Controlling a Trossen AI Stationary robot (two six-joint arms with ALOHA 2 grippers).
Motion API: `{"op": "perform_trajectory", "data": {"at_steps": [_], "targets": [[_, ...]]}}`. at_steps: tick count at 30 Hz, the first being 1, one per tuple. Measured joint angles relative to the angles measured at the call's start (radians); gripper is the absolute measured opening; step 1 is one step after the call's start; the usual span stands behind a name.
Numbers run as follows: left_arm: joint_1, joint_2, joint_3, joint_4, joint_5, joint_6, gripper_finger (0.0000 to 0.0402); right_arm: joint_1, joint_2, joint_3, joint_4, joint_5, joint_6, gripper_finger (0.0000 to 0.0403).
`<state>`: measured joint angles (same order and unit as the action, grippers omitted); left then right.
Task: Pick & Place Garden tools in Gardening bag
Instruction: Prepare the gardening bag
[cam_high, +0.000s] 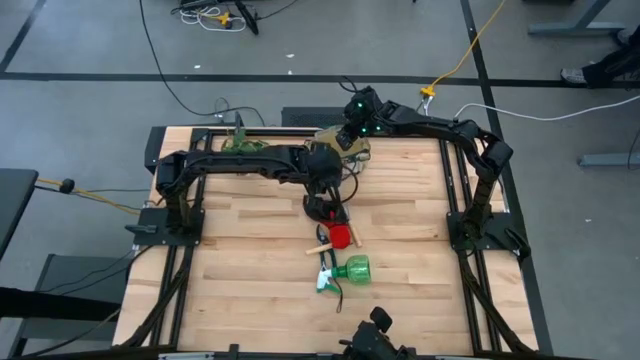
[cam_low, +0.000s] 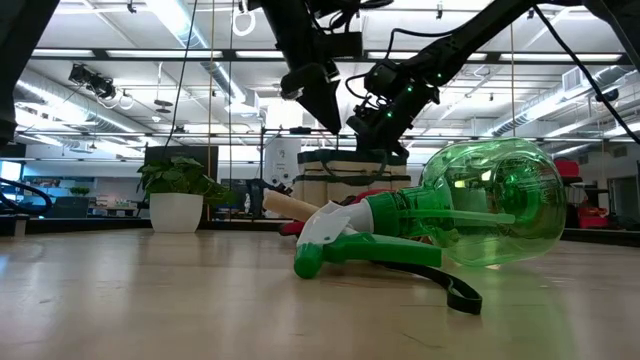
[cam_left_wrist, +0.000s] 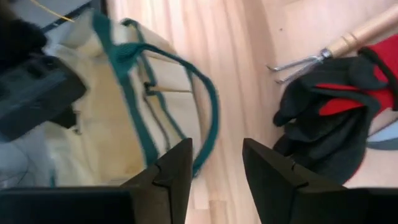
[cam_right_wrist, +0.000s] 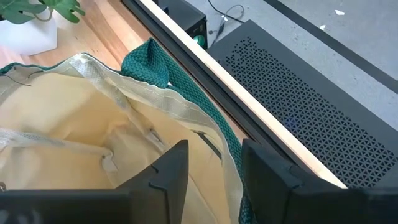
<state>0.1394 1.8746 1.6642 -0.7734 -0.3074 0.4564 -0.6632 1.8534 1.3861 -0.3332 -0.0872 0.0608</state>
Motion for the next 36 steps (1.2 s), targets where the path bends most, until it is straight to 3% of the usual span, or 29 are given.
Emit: {"op": "perform_trajectory", "data": {"at_steps": [7,12,21,28,36], "targets": [[0.016,-0.035,0.0,-0.002,-0.092,-0.02,0.014,0.0,0.0,0.0,0.012,-0.008,-0.009,0.0151],[0.062,-0.05,0.0,-0.027,-0.091,-0.033,0.014,0.0,-0.01,0.0,0.01,0.0,-0.032,0.0151],[0.168,-0.051,0.0,-0.039,-0.029,-0.079,0.014,0.0,-0.097,0.0,-0.008,0.003,-0.071,0.0151],[0.246,-0.051,0.0,-0.034,-0.025,-0.08,0.014,0.025,-0.151,0.0,-0.13,-0.008,-0.149,0.0151],[0.347,-0.05,-0.001,0.063,0.141,-0.123,0.014,0.109,-0.161,0.0,-0.248,-0.011,-0.237,0.0151]]}}
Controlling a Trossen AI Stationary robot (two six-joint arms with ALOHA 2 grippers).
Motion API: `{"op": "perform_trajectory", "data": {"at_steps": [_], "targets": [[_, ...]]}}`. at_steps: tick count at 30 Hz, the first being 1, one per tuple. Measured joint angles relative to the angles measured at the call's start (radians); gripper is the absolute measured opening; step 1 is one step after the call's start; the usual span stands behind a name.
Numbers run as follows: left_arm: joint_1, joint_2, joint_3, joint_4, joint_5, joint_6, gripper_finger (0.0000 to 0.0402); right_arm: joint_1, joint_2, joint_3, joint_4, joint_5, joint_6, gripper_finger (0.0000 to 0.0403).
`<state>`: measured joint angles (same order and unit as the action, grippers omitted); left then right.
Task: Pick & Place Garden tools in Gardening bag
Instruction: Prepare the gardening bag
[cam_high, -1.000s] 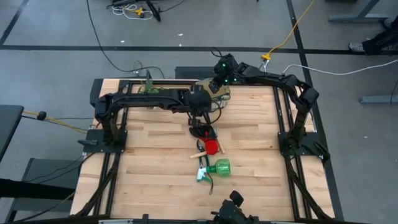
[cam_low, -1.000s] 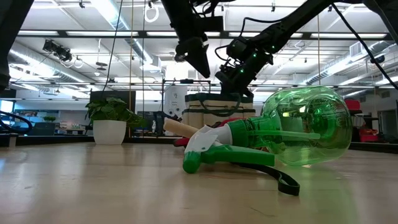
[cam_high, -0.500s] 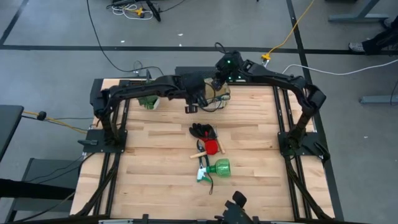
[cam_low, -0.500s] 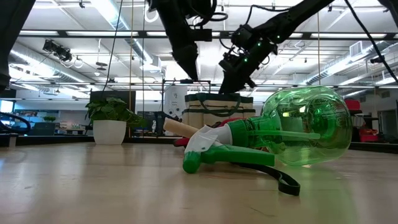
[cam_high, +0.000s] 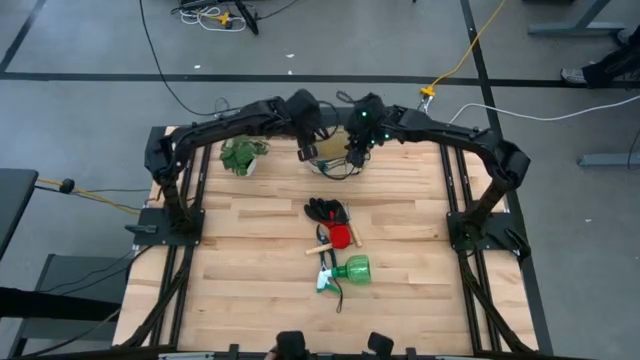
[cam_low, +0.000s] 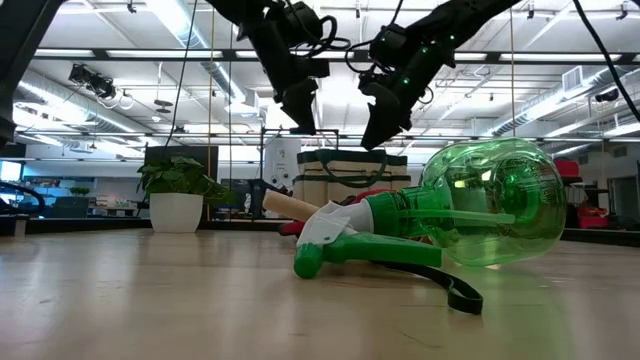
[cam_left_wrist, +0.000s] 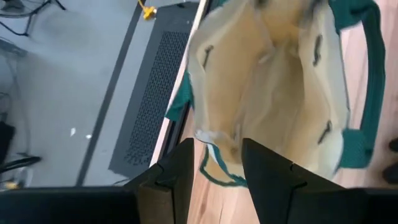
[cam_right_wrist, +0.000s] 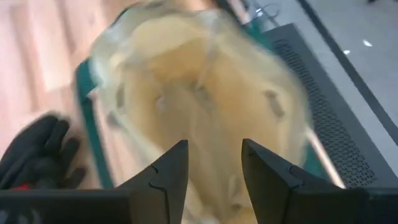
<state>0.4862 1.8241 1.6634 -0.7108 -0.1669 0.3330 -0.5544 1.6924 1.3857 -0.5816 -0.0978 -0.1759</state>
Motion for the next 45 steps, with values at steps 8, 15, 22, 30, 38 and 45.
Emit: {"op": "perform_trajectory", "data": {"at_steps": [8,15,22,30,38,45], "targets": [[0.074,0.001,0.0,0.051,0.153,-0.037,0.014,0.063,-0.011,0.0,-0.021,0.001,-0.035,0.0151],[0.107,0.036,-0.002,0.049,0.241,-0.095,0.014,0.094,-0.022,0.0,-0.038,0.003,-0.051,0.0151],[0.111,0.09,-0.003,0.054,0.246,-0.106,0.014,0.128,-0.022,0.0,-0.098,0.004,-0.072,0.0151],[0.136,0.094,-0.003,0.068,0.29,-0.12,0.014,0.157,-0.022,0.0,-0.094,0.004,-0.081,0.0151],[0.147,0.094,-0.003,0.083,0.267,-0.139,0.014,0.179,-0.022,0.0,-0.095,0.067,-0.087,0.0151],[0.146,0.094,-0.003,0.086,0.284,-0.143,0.014,0.18,-0.022,0.0,-0.095,0.063,-0.083,0.0151]]}}
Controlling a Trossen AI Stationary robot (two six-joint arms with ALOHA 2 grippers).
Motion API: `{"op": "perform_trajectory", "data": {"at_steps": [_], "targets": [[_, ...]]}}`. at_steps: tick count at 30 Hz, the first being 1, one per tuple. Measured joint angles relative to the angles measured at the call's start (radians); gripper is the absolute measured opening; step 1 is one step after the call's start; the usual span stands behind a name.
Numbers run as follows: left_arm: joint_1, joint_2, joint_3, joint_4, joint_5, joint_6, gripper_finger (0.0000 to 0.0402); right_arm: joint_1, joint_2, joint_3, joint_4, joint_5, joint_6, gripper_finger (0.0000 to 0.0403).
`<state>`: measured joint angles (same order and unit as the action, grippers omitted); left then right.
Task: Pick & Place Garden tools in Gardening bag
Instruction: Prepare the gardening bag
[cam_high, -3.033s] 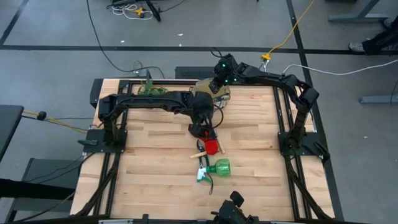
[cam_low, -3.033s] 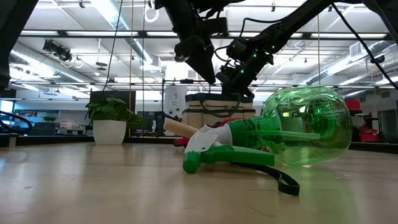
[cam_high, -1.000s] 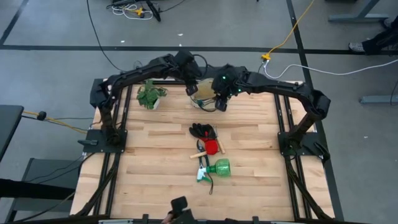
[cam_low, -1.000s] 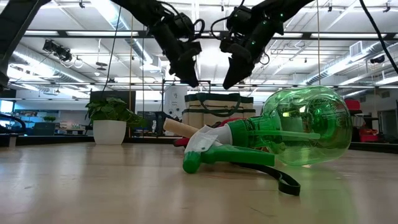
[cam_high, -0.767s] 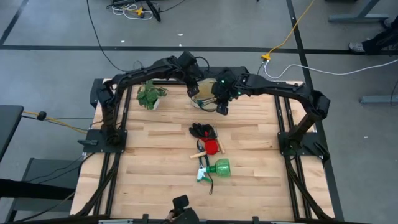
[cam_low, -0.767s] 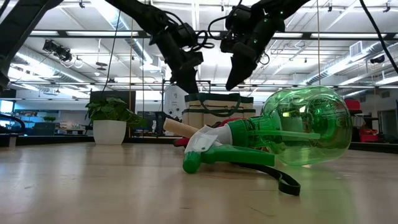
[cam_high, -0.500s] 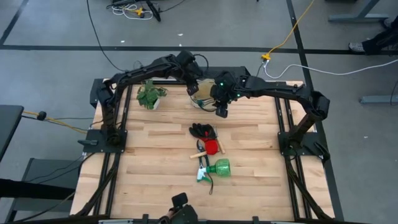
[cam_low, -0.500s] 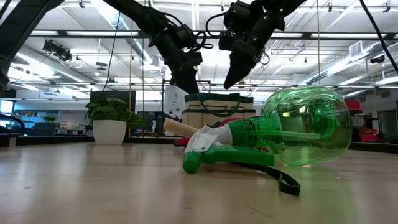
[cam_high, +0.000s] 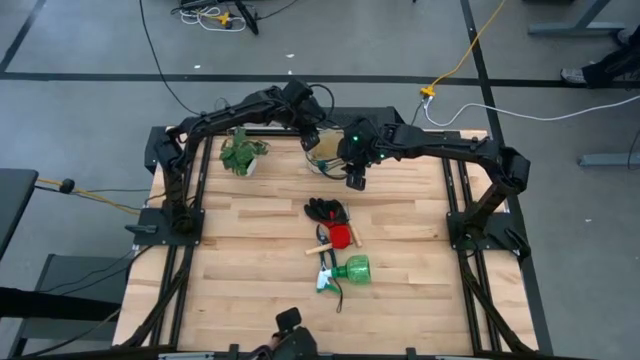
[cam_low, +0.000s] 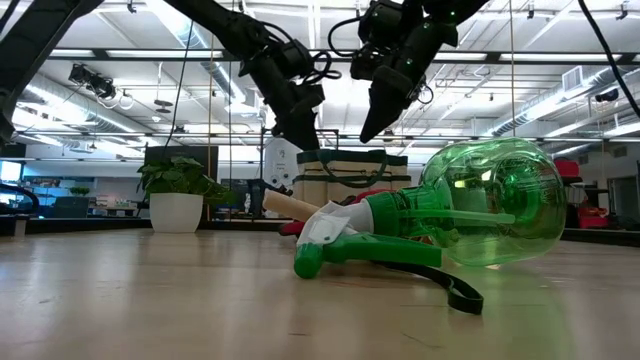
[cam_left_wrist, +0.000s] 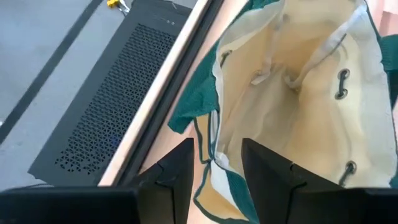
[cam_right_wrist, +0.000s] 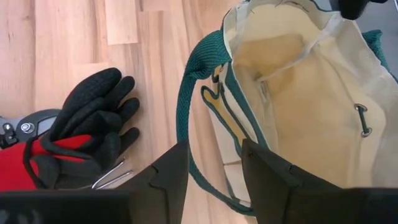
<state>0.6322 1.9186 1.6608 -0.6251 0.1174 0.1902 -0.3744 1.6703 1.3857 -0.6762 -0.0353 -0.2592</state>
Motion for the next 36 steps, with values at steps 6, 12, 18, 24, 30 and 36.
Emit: {"op": "perform_trajectory", "data": {"at_steps": [6,12,18,24,30,36], "targets": [[0.0,0.026,0.001,0.006,0.015,-0.022,0.014,0.002,0.0,0.0,-0.001,0.0,0.007,0.0151],[0.006,0.06,0.001,0.007,0.011,-0.023,0.014,0.011,0.0,0.0,-0.011,0.0,0.005,0.0151],[0.011,0.06,0.001,0.005,0.013,-0.023,0.014,0.011,0.0,0.0,-0.047,0.001,-0.003,0.0151],[0.011,0.06,0.001,0.005,0.018,-0.022,0.014,0.011,0.0,0.0,-0.05,0.019,-0.024,0.0151],[0.009,0.06,0.001,0.002,0.018,-0.022,0.014,0.011,0.0,0.0,-0.047,0.132,-0.066,0.0151],[0.009,0.06,0.001,-0.001,0.019,-0.022,0.014,0.007,0.002,0.0,-0.041,0.166,-0.102,0.0151]]}}
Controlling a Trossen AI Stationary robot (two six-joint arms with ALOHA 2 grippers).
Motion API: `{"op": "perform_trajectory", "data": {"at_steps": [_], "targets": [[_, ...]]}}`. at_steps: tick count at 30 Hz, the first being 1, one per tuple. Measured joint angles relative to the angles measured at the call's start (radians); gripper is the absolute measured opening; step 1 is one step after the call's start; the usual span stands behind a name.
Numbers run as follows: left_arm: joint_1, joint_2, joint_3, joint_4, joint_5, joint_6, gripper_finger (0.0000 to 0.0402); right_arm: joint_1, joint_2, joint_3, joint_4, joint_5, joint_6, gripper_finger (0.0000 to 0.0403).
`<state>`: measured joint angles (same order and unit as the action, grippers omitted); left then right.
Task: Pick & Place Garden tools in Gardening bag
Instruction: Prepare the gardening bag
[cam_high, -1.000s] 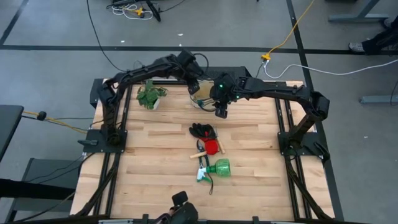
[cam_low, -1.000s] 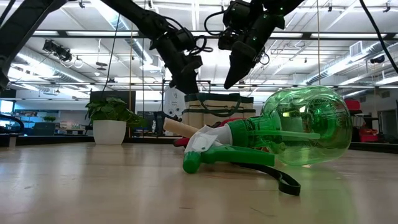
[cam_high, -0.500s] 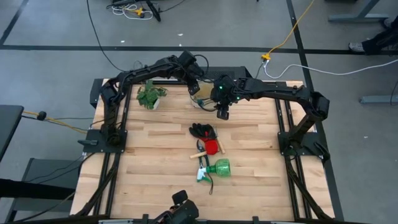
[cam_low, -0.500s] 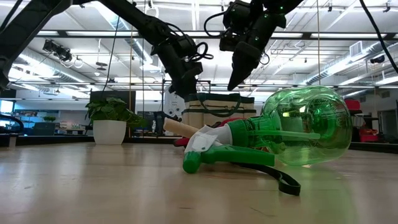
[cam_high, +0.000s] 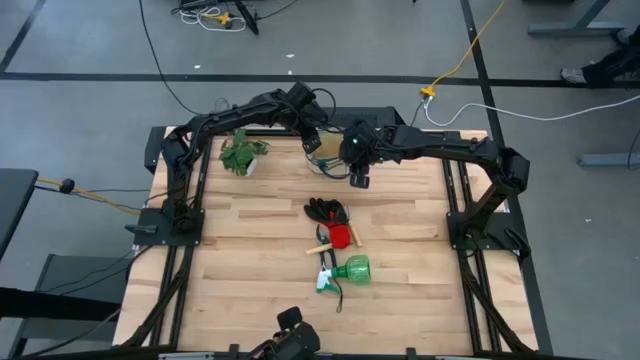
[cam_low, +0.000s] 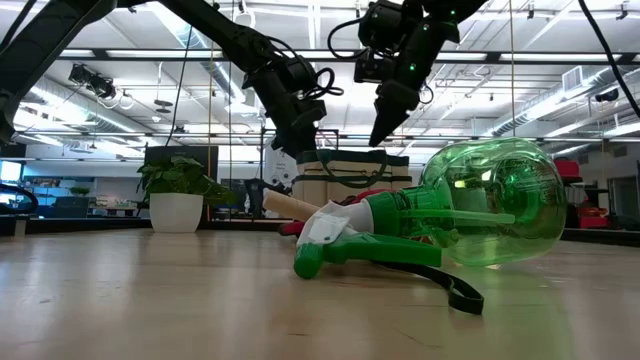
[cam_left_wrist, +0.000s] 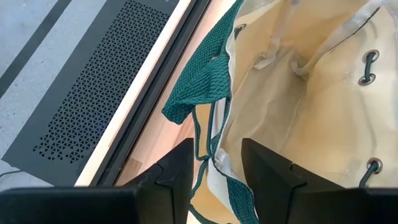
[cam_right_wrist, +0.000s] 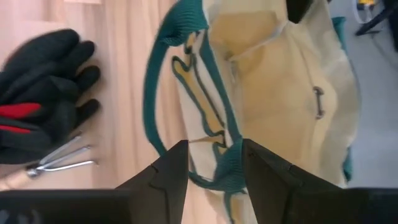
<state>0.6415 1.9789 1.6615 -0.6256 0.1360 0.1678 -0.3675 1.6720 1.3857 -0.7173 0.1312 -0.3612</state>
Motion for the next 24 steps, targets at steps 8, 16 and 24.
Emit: {"op": "perform_trajectory", "data": {"at_steps": [8,16,24], "targets": [[-0.002,0.0,0.0,-0.007,0.0,0.0,0.014,-0.025,0.043,-0.001,0.028,0.037,-0.042,0.0151],[-0.002,0.0,0.0,-0.007,0.0,0.001,0.014,-0.04,0.043,-0.002,0.03,0.009,-0.044,0.0151],[-0.002,0.0,0.0,-0.007,0.0,0.002,0.014,-0.051,0.043,-0.105,0.129,0.009,-0.065,0.0151]]}}
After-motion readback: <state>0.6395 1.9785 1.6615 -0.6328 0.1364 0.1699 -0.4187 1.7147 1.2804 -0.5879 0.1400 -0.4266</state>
